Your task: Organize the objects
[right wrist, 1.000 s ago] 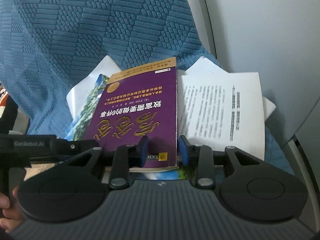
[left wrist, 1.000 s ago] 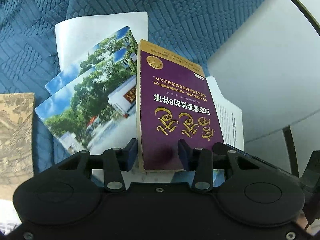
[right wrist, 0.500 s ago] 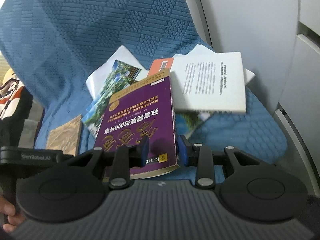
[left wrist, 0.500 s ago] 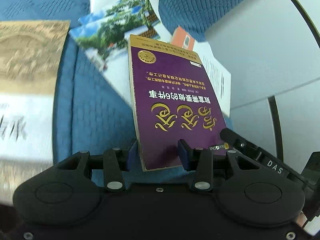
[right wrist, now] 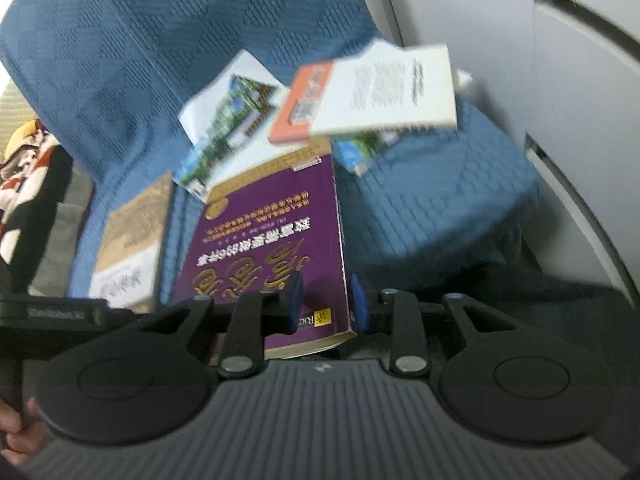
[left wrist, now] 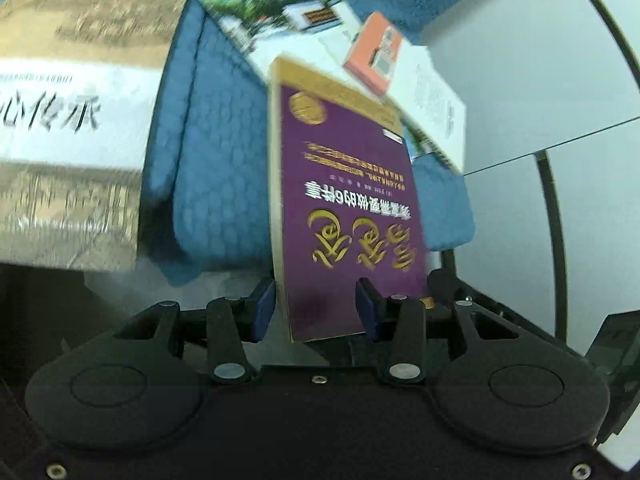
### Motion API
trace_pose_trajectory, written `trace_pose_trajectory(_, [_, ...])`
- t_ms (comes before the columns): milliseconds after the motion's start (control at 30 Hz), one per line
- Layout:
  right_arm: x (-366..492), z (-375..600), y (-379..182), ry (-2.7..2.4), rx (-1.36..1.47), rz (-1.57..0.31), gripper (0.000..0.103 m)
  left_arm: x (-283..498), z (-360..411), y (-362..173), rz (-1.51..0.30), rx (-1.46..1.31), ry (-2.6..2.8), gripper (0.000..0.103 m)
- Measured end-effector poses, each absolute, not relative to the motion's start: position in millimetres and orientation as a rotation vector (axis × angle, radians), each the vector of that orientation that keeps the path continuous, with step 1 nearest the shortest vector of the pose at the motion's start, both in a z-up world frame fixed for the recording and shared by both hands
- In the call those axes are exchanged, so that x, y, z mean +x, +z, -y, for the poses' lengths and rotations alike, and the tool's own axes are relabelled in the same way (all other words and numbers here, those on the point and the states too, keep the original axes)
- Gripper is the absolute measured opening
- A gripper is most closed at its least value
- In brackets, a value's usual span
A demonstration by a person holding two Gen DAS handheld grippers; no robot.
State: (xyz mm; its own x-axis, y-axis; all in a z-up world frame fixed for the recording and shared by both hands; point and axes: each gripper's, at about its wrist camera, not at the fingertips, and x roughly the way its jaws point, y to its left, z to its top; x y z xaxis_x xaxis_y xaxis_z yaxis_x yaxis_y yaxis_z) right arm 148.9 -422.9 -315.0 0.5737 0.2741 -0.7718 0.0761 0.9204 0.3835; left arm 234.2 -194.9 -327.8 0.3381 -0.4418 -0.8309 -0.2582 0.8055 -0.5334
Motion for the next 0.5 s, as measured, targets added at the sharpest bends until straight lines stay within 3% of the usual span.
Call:
trace_pose_trajectory(133, [145.7,425.8,-331.5,0.120,0.442,-0.991,0.025,230.3,191.8,-333.5,-1.228,-0.685,-0.115,0.041])
trace_pose_trajectory(300, [149.1,445.8,-338.2,0.057,0.539,-0.990,0.027,226.9,185.5,-342.6,-1.222,-0.678,-0.088,0.054])
trace_pose_trajectory(400, [154.4,458.1,-346.5,0.038,0.598,-1.014,0.037,222.4,178.9,-360.6,-1.234,-0.774,-0.098,0.067])
trace_pose_trajectory(433, [156.3,460.5,-350.8,0.043,0.610,-1.027,0.044,220.8,177.8,-367.6,-1.238,-0.802,-0.101,0.068])
trace_pose_trajectory(500, [162.1,465.1,-360.9,0.065,0.650,-1.065,0.047,219.1,176.3,-378.5,-1.252,-0.848,-0.126,0.068])
